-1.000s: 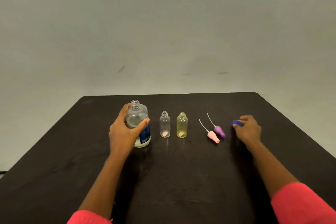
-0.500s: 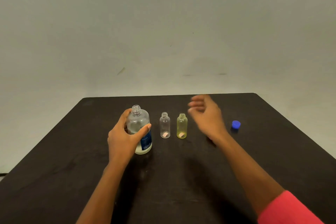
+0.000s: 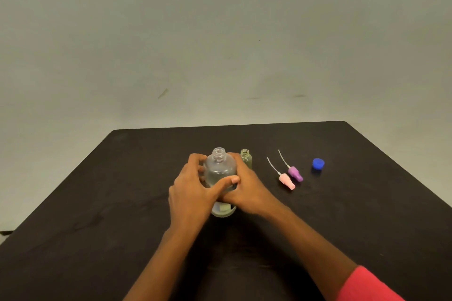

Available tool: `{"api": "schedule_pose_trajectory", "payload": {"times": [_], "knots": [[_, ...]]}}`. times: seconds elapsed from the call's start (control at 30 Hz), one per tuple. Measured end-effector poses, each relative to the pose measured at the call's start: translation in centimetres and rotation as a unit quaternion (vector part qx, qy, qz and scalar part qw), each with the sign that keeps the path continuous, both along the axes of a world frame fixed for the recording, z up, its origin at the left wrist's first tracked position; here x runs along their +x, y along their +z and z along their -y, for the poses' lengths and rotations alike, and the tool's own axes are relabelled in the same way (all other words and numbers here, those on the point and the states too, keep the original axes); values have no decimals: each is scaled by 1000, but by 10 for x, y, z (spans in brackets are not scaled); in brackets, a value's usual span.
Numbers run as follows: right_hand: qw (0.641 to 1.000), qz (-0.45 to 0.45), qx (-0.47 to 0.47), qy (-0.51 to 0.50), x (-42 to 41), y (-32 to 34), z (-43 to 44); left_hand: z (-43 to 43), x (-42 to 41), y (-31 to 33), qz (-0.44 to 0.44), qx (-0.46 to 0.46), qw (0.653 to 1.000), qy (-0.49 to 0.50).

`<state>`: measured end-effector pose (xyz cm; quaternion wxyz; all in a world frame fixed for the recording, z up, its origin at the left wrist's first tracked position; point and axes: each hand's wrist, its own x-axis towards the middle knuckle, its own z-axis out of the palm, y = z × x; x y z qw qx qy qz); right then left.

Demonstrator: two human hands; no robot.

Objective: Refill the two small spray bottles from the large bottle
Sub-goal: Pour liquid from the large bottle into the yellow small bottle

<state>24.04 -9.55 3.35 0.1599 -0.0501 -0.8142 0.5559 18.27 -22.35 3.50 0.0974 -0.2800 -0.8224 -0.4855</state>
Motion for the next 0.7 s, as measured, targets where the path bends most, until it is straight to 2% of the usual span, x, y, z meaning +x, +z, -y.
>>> {"api": "schedule_pose_trajectory", "payload": {"times": [0.1,0.2,0.33,0.4,0.57,0.7], "knots": [[1000,-2,21,-18,14,-2,-20,-12,9,0,33,26,997,-61],[998,-6,37,-56,30,-4,-41,-28,10,-4,107,116,979,-127],[993,-5,55,-108,45,-7,-63,-55,5,-17,104,166,975,-105],[990,-3,50,-129,47,-8,-71,-67,1,-23,96,147,979,-107],[988,-12,39,-149,45,-13,-84,-89,-8,-22,59,35,989,-129],[986,-18,43,-160,44,-16,-84,-105,-14,-21,98,-30,988,-116]]}}
